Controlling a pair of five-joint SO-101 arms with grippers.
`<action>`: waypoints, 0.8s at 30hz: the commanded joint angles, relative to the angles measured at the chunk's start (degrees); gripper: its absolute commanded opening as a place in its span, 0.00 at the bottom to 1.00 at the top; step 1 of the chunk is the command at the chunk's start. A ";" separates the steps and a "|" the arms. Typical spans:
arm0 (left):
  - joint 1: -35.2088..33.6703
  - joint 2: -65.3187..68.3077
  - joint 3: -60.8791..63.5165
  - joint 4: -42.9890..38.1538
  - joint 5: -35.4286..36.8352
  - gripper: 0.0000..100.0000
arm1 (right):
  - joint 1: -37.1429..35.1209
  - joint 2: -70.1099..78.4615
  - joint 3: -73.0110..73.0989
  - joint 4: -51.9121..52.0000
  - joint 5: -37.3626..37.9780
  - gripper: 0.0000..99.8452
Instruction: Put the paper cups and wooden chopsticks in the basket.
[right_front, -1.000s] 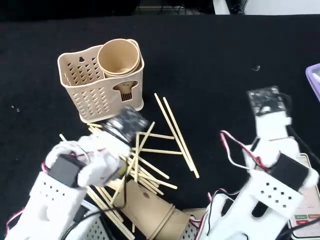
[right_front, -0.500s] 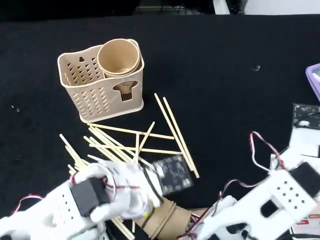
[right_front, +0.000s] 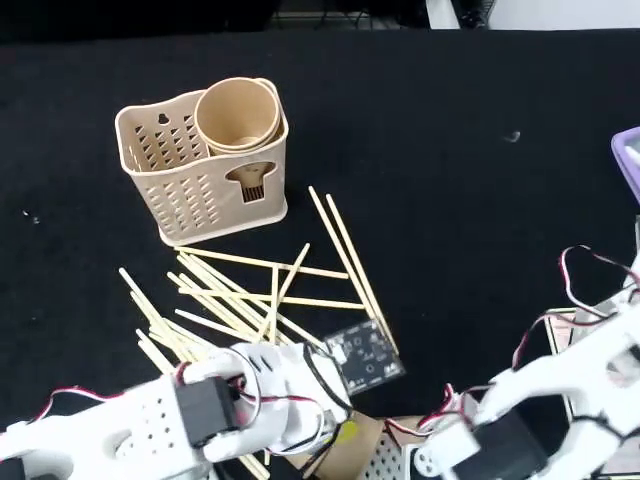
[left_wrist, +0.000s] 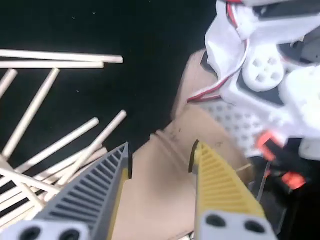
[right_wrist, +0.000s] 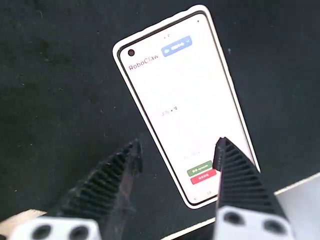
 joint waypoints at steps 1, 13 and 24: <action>0.22 0.00 4.44 -3.08 -3.96 0.22 | 1.49 3.03 -5.14 0.00 -0.70 0.25; -18.68 -0.70 4.09 5.27 -18.90 0.22 | 0.97 3.03 -9.45 5.63 -0.62 0.25; -46.37 -0.62 -3.21 10.55 -32.70 0.22 | -5.10 1.27 -10.24 15.47 2.37 0.32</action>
